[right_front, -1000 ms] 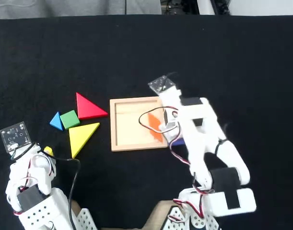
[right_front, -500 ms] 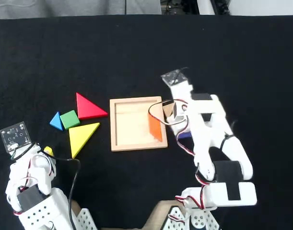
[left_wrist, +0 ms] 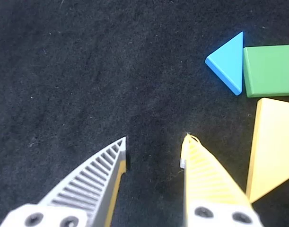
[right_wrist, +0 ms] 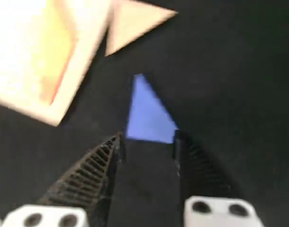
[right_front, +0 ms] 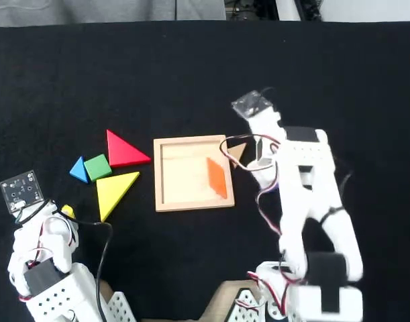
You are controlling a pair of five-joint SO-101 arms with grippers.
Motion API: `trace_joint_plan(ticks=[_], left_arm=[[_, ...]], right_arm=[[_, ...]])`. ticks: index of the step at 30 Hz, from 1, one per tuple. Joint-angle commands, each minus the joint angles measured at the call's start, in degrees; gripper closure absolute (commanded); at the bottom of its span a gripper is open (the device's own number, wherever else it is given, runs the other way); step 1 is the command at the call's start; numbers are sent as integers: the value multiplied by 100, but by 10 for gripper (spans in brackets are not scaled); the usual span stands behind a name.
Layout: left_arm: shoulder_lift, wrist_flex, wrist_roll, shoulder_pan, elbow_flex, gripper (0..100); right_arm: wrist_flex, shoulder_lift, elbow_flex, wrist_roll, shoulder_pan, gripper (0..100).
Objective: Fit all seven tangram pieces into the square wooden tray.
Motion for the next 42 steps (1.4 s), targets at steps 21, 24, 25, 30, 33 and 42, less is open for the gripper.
trace_joint_plan(ticks=[21, 24, 25, 30, 33, 42], left_arm=[[-18, -70, 0, 40, 75, 807], [-18, -70, 0, 40, 75, 807], [-18, -70, 0, 40, 75, 807], [-18, -70, 0, 40, 75, 807], [-18, -70, 0, 40, 75, 807], [-18, -70, 0, 40, 75, 808]], right_arm=[[-905, 910, 488, 2347, 237, 730], [-1046, 1068, 488, 2347, 229, 730], [-1125, 1121, 488, 2347, 229, 731], [-1319, 1516, 479, 2347, 246, 775], [-1275, 1675, 251, 2347, 264, 815], [-1257, 1640, -488, 2321, 730, 854]])
